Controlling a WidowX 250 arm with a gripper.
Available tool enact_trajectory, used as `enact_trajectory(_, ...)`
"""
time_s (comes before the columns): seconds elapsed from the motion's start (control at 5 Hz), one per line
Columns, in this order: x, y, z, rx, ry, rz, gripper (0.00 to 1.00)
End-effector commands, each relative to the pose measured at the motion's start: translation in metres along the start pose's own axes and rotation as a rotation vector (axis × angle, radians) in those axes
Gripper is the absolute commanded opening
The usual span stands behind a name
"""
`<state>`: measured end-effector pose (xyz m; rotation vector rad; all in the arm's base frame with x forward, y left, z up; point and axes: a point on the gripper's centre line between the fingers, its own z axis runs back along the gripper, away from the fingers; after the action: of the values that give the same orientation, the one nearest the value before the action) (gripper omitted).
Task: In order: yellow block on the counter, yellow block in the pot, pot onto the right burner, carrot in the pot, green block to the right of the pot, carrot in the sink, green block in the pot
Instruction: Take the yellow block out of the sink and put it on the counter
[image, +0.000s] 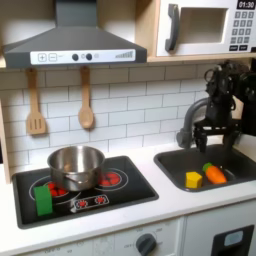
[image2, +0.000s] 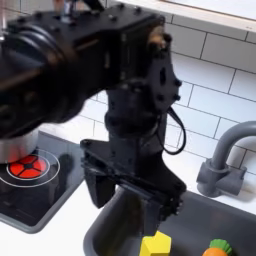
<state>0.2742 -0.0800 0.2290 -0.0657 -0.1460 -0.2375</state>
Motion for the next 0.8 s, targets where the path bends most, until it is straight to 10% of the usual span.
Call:
enact_trajectory(0.0, 0.019, 0.007, -0.011, 0.006, 0.013, 0.008, 1.0)
enact_trajectory(0.6, 0.035, 0.011, -0.038, -0.008, 0.068, 0.001, 1.0)
